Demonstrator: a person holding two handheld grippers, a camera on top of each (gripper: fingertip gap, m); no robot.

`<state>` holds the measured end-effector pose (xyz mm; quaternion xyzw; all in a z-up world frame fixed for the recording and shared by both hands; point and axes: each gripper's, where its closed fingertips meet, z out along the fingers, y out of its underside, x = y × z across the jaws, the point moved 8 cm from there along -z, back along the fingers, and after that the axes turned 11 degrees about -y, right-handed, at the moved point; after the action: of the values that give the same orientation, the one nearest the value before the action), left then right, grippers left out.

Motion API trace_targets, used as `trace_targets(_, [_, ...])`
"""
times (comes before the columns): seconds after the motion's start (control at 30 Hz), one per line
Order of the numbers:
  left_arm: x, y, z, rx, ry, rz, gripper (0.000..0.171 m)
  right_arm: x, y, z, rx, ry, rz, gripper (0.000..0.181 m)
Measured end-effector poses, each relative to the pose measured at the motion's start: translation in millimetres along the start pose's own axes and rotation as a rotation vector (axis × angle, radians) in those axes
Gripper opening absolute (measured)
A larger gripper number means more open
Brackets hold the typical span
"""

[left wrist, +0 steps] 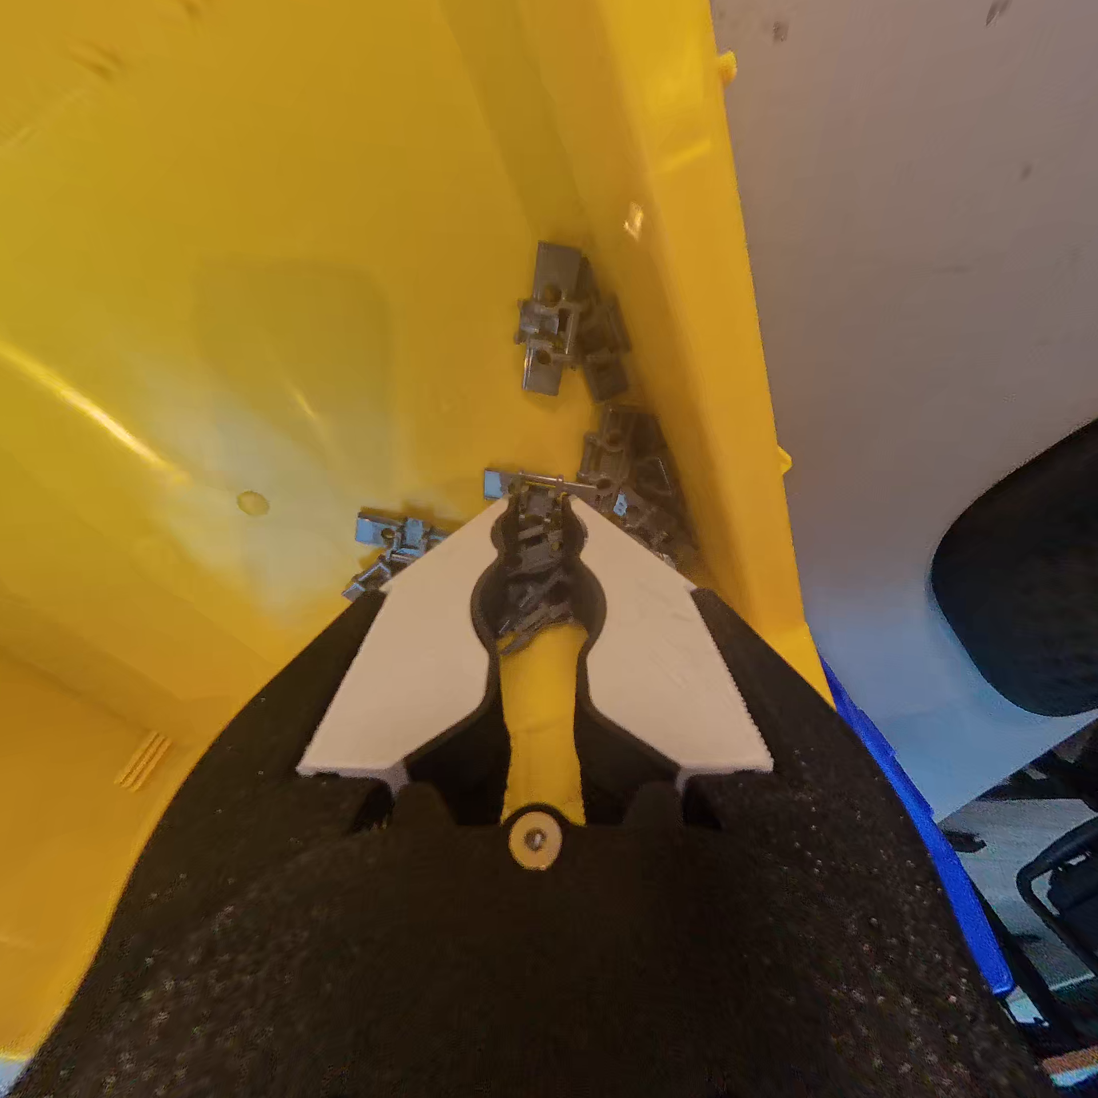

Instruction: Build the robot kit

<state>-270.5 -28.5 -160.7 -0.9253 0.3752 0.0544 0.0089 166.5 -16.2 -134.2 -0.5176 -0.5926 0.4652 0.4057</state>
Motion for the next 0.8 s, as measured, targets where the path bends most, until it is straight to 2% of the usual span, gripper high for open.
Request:
trace_targets(0.2, [-4.2, -0.6, -3.1, 0.03, -0.023, -0.001, 0.009, 0.2, 0.1, -0.1, 0.001, -0.002, 0.004, 0.06])
trace_targets(0.3, [-6.8, -11.4, -37.9, 0.171, -0.095, -0.024, 0.009, 0.3, -0.2, -0.7, 0.007, -0.001, 0.004, 0.06])
trace_targets(0.4, [21.5, -40.0, -83.3, 0.372, -0.088, 0.027, 0.009, 0.2, 0.0, 0.0, 0.002, -0.006, 0.006, 0.06])
trace_targets(0.47, [57.6, -63.5, -94.2, 0.443, -0.051, 0.121, 0.009, -0.6, -0.1, 0.6, -0.003, -0.007, -0.001, 0.06])
trace_targets(0.53, [94.2, -85.1, -84.0, 0.453, -0.02, 0.221, 0.01, -1.6, -0.5, 0.8, -0.005, -0.007, -0.011, 0.06])
trace_targets(0.6, [119.0, -100.8, -58.5, 0.411, -0.01, 0.285, 0.01, -2.2, -0.9, 0.5, -0.004, -0.003, -0.016, 0.06])
trace_targets(0.7, [138.9, -111.8, -24.6, 0.358, 0.015, 0.345, 0.01, -2.7, -1.1, -0.8, 0.002, 0.002, -0.017, 0.06])
trace_targets(0.8, [148.8, -116.6, -15.0, 0.36, 0.029, 0.375, 0.01, -3.4, -0.3, -2.4, 0.008, 0.004, -0.013, 0.06])
